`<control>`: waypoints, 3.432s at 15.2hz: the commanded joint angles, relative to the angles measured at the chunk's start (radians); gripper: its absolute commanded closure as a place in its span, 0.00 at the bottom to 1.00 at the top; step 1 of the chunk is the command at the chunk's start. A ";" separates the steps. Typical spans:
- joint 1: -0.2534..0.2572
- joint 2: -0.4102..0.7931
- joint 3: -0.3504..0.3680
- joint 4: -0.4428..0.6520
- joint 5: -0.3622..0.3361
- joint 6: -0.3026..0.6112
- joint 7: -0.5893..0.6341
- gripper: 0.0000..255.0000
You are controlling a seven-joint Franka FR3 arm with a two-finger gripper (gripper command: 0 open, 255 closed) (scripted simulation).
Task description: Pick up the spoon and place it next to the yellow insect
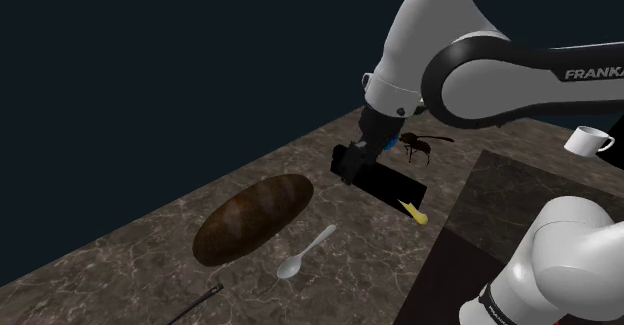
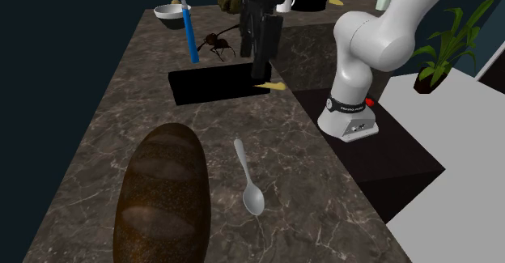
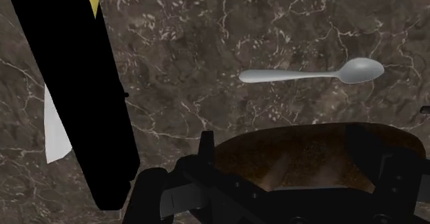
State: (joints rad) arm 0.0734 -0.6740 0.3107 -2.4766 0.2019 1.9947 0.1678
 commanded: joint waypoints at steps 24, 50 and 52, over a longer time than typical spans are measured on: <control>-0.115 0.691 0.478 0.130 -0.419 0.451 0.679 0.00; -0.112 0.602 0.472 0.165 -0.309 0.360 0.591 1.00; -0.109 0.581 0.468 0.177 -0.286 0.334 0.572 1.00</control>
State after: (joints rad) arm -0.0361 -0.0827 0.7818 -2.3070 -0.0968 2.3442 0.7515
